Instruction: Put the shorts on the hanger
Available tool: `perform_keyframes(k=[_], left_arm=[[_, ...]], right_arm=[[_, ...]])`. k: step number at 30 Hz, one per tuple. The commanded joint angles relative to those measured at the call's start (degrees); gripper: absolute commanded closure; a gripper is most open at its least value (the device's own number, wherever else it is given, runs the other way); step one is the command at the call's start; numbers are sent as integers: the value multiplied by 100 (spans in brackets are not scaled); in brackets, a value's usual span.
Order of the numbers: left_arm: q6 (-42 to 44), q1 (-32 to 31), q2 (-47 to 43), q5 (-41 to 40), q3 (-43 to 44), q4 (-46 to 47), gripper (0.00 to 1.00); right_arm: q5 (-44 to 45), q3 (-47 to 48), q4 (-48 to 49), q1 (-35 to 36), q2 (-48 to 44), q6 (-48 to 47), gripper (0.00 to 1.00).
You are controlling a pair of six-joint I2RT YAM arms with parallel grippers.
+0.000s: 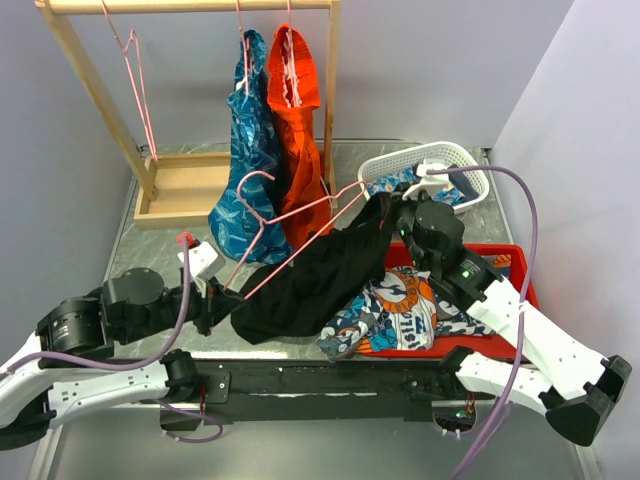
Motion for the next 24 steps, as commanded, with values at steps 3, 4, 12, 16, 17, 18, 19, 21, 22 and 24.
perform_keyframes(k=[3,4,12,16,17,18,19,21,22,24], left_arm=[[62,-42,266,-153,275,137,99],[62,-42,310,-161,266,137,99],[-17,-42,785,-249,301,234,99],[-70,-42,970,-425,302,391,99],[-79,-42,979,-486,293,575,99],[-88,-42,987,-522,232,690,99],[-88,-42,996,-557,205,822,99],[-88,-42,996,-644,135,1163,99],[-114,-51,988,-715,91,1296,99],[-210,-42,961,-759,-58,1699,99]], right_arm=[[-509,635,635,-50,162,-466,100],[-648,687,626,-50,162,-475,100],[-1089,1056,442,-49,188,-492,100],[-1641,1372,319,29,267,-466,100],[-1739,1426,223,90,311,-492,100],[-1853,1478,178,178,346,-553,100],[-1880,1592,125,501,381,-632,100],[-1819,1733,-94,897,495,-957,100],[-1653,1899,-243,1256,548,-1063,100],[-1582,2093,-410,1575,715,-1266,100]])
